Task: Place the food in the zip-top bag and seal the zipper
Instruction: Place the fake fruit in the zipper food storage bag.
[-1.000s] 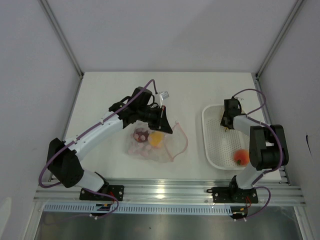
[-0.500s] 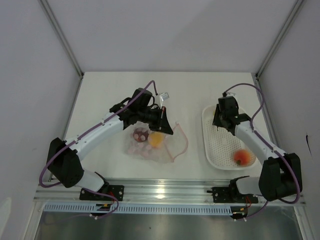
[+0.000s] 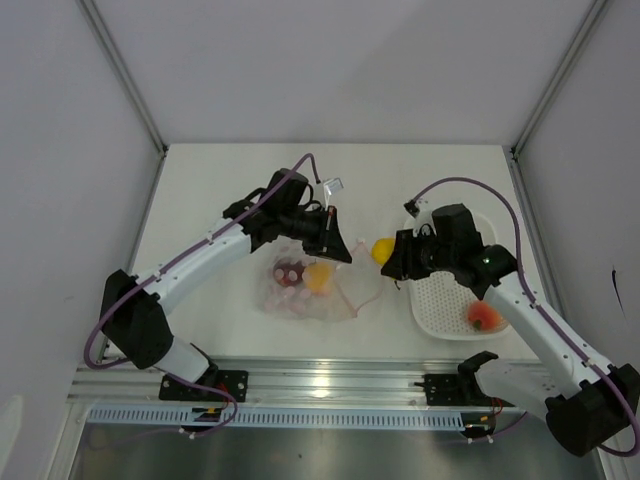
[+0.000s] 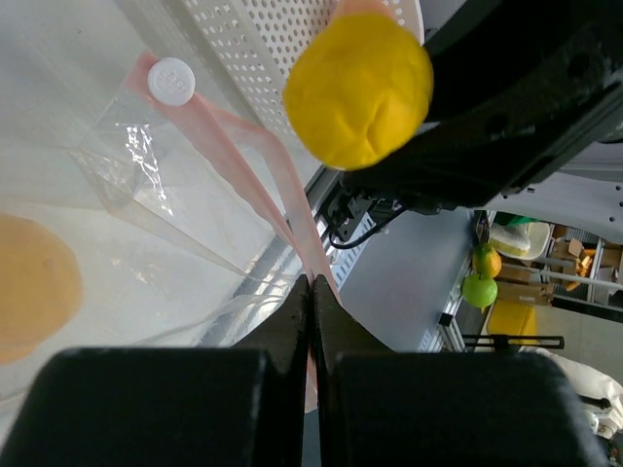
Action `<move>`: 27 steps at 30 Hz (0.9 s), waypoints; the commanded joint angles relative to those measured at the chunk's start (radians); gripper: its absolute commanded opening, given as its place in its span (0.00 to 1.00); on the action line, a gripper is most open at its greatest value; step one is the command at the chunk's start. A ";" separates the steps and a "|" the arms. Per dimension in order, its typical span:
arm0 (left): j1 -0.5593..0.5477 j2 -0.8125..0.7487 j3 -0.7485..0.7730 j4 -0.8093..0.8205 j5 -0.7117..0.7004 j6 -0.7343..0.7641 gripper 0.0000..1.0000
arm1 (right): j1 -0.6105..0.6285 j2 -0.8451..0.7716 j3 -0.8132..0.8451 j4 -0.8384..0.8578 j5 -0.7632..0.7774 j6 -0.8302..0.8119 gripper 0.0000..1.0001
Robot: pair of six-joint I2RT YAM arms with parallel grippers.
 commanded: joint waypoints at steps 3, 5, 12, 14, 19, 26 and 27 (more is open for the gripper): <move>-0.001 0.007 0.035 0.029 0.031 -0.018 0.01 | 0.054 -0.025 0.001 -0.079 -0.207 -0.011 0.00; 0.001 0.010 0.027 0.029 0.026 -0.017 0.01 | 0.084 -0.025 -0.006 -0.074 -0.231 -0.005 0.00; 0.001 0.000 0.010 0.041 0.051 -0.018 0.01 | 0.130 0.054 -0.005 -0.030 -0.285 0.003 0.05; -0.001 -0.008 0.007 0.048 0.062 -0.021 0.00 | 0.133 0.093 0.009 -0.021 -0.259 0.001 0.06; -0.002 -0.025 -0.021 0.055 0.074 -0.026 0.01 | 0.135 0.178 0.035 0.011 -0.201 0.010 0.09; -0.007 -0.025 -0.025 0.055 0.082 -0.024 0.01 | 0.135 0.244 0.073 0.088 -0.155 0.070 0.32; -0.008 -0.025 -0.022 0.055 0.083 -0.024 0.00 | 0.135 0.247 0.080 0.091 -0.153 0.070 0.38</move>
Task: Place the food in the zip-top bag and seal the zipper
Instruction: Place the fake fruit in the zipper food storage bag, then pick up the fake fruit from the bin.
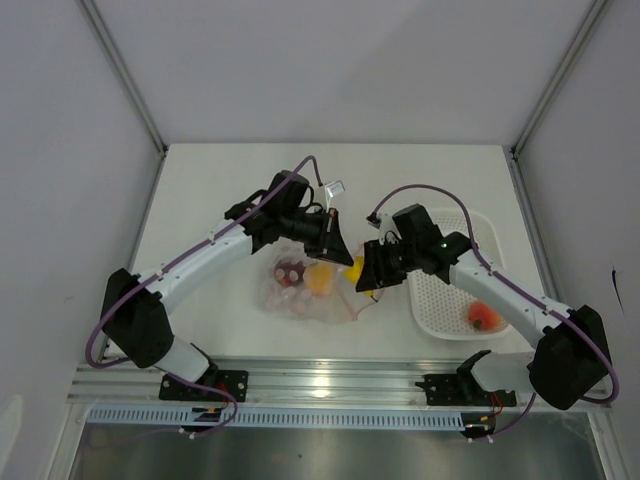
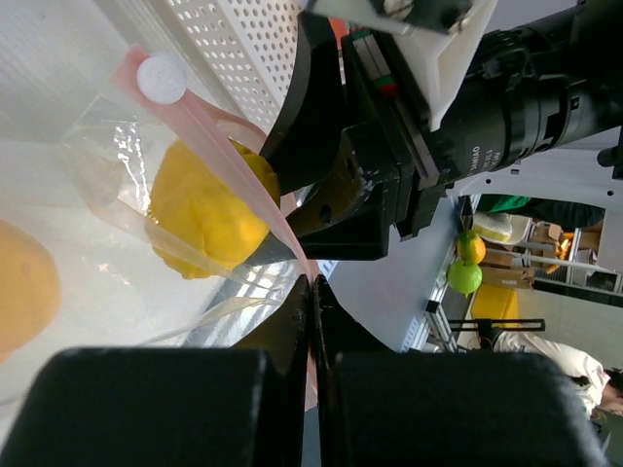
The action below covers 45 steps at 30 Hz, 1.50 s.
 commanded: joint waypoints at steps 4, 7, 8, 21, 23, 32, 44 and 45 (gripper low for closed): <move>-0.007 -0.039 -0.005 0.028 0.032 -0.007 0.01 | 0.005 0.004 0.077 0.069 0.034 0.026 0.49; -0.008 -0.042 -0.004 0.026 0.032 -0.008 0.01 | 0.005 -0.004 0.074 0.070 0.034 0.034 0.78; -0.008 -0.043 -0.002 0.026 0.030 -0.008 0.01 | 0.005 -0.007 0.071 0.072 0.040 0.037 0.95; -0.009 -0.043 -0.005 0.031 0.021 -0.010 0.01 | -0.125 -0.179 0.092 -0.074 0.203 0.095 0.99; -0.009 -0.045 -0.002 0.029 0.019 -0.008 0.01 | -0.179 -0.226 0.094 -0.121 0.218 0.104 0.99; -0.009 -0.055 -0.004 0.040 0.032 -0.019 0.01 | -0.475 -0.302 0.118 -0.347 0.621 0.238 0.99; -0.018 -0.072 -0.028 0.060 0.052 -0.019 0.01 | -0.754 -0.214 0.031 -0.482 0.835 0.403 0.99; -0.020 -0.072 -0.028 0.062 0.055 -0.020 0.01 | -0.756 -0.213 0.019 -0.487 0.850 0.414 0.99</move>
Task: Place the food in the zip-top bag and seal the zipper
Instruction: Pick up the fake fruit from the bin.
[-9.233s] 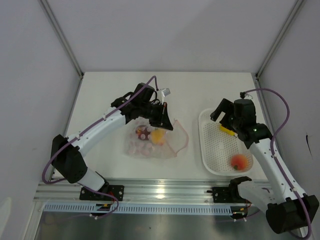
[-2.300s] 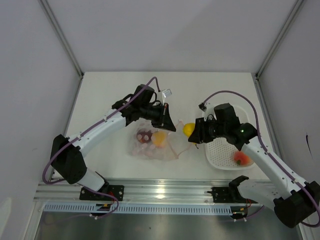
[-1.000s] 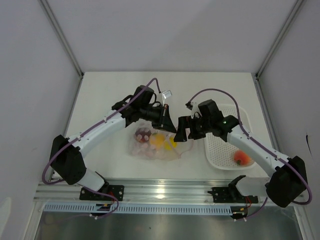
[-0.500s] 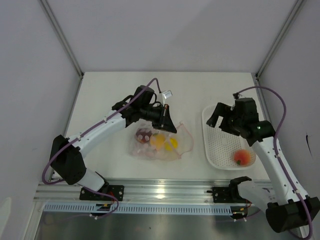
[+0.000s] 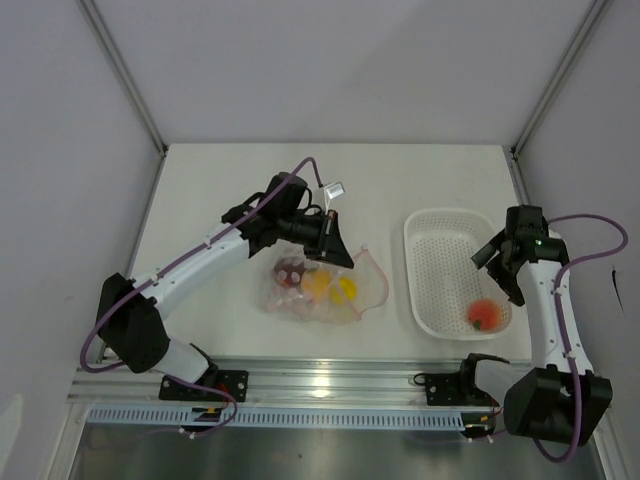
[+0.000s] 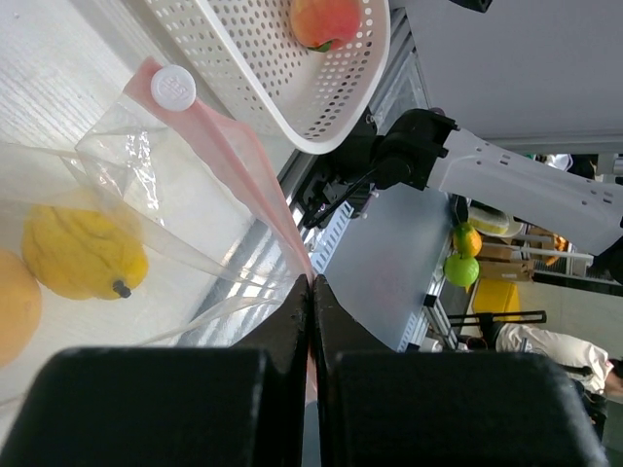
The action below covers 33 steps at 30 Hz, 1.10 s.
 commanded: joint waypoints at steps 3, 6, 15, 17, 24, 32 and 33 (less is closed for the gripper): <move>-0.011 -0.039 -0.006 0.043 0.045 -0.017 0.00 | -0.004 0.012 -0.043 -0.066 0.141 0.089 1.00; -0.011 -0.040 -0.009 0.049 0.048 -0.018 0.00 | -0.004 0.032 -0.074 -0.061 0.133 0.098 0.99; -0.012 -0.039 -0.014 0.055 0.054 -0.026 0.01 | -0.004 0.065 -0.158 0.034 0.105 0.107 0.99; -0.012 -0.037 -0.014 0.055 0.054 -0.026 0.01 | -0.005 0.077 -0.157 0.037 0.107 0.110 0.99; -0.015 -0.033 -0.014 0.059 0.054 -0.030 0.01 | -0.004 0.100 -0.170 0.059 0.133 0.135 0.99; -0.017 -0.023 -0.009 0.062 0.065 -0.035 0.01 | -0.004 0.135 -0.200 0.106 0.139 0.175 0.99; -0.017 -0.023 -0.009 0.059 0.063 -0.035 0.01 | -0.002 0.138 -0.203 0.115 0.132 0.175 0.99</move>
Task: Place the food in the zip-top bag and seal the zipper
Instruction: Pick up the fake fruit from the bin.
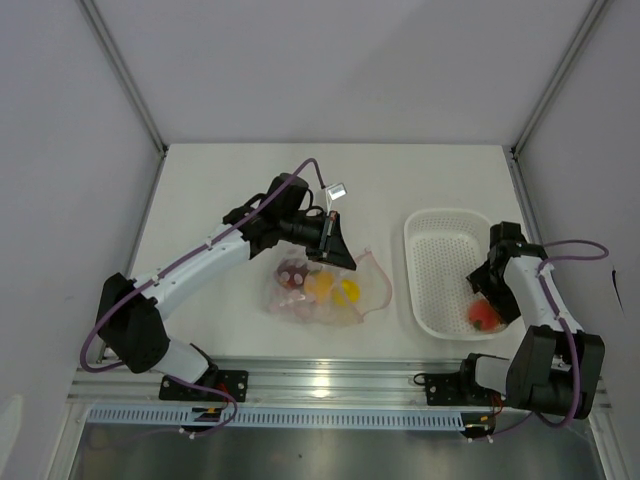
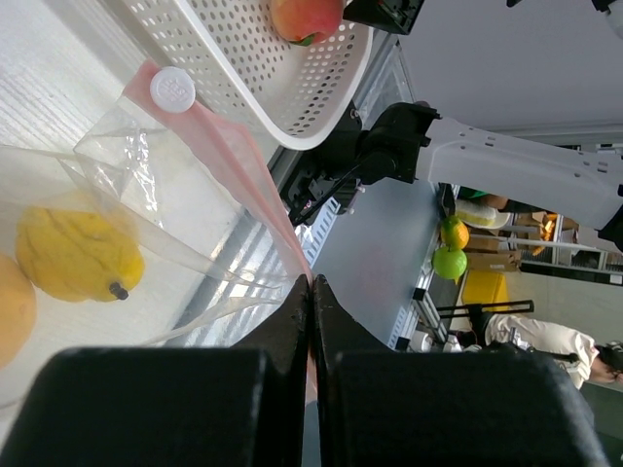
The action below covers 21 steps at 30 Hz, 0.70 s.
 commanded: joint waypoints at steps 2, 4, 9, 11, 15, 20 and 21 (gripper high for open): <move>-0.006 -0.023 0.001 0.030 0.034 -0.012 0.00 | 0.000 0.016 -0.017 0.037 0.034 0.044 0.99; -0.006 -0.022 0.001 0.030 0.035 -0.012 0.01 | 0.003 0.016 -0.023 0.043 0.035 0.052 0.99; -0.006 -0.027 -0.008 0.034 0.035 -0.012 0.01 | 0.017 0.001 -0.037 0.043 0.051 0.075 0.96; -0.006 -0.034 -0.011 0.034 0.035 -0.012 0.01 | 0.022 -0.001 -0.051 0.054 0.054 0.087 0.92; -0.006 -0.039 -0.022 0.037 0.034 -0.010 0.01 | 0.032 0.002 -0.068 0.062 0.057 0.104 0.78; -0.011 -0.028 -0.016 0.033 0.034 -0.009 0.01 | 0.071 -0.028 -0.084 0.065 0.084 0.132 0.56; -0.011 -0.027 -0.013 0.034 0.034 -0.010 0.01 | 0.078 -0.034 -0.083 0.065 0.086 0.132 0.46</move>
